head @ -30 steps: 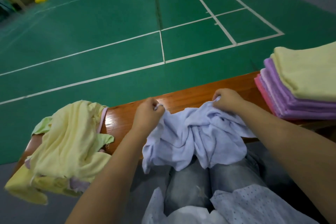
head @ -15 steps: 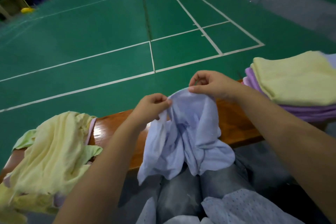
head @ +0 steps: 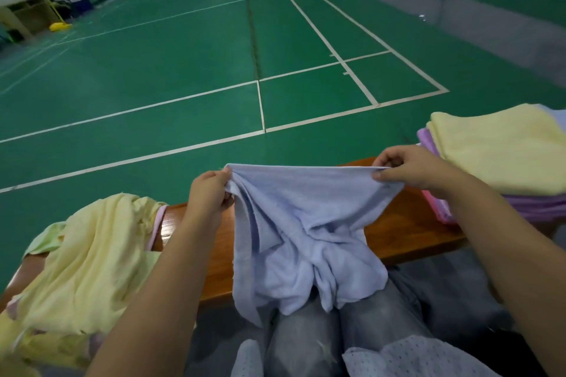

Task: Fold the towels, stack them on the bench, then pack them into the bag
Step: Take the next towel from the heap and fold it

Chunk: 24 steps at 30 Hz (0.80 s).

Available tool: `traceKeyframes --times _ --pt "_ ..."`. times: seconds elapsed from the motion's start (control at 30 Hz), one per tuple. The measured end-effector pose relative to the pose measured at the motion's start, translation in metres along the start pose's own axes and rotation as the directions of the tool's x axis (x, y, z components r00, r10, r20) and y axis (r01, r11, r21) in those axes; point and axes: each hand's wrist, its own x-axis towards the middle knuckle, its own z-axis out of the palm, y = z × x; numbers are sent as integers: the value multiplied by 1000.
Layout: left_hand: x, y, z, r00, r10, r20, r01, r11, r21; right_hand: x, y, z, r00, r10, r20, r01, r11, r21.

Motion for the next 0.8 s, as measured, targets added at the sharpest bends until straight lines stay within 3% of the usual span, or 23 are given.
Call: traceKeyframes --times 0.17,0.37,0.43,0.5,0.57,0.67,0.8 --pt "0 -11 -1 999 -47 -21 48 999 19 1 15 11 990 104 -99 -89 985 145" --pt "-22 -22 7 1000 7 -3 -7 983 182 1 25 45 875 315 -367 -94 855 510" --pt "-43 -31 17 999 55 1 -53 973 224 -14 18 58 810 348 -472 -65 853 518" --pt "-74 -45 30 995 76 63 -89 966 244 -33 8 74 792 280 -542 -63 921 385" --pt "-106 -58 41 989 49 138 -84 962 261 -53 -1 93 859 165 -485 -40 966 257" --pt "-126 -80 52 978 -67 197 29 981 190 -77 -11 123 972 32 -232 -3 992 123" --pt "-126 -92 56 968 -173 183 140 974 179 -100 -22 139 999 -25 22 29 983 -179"
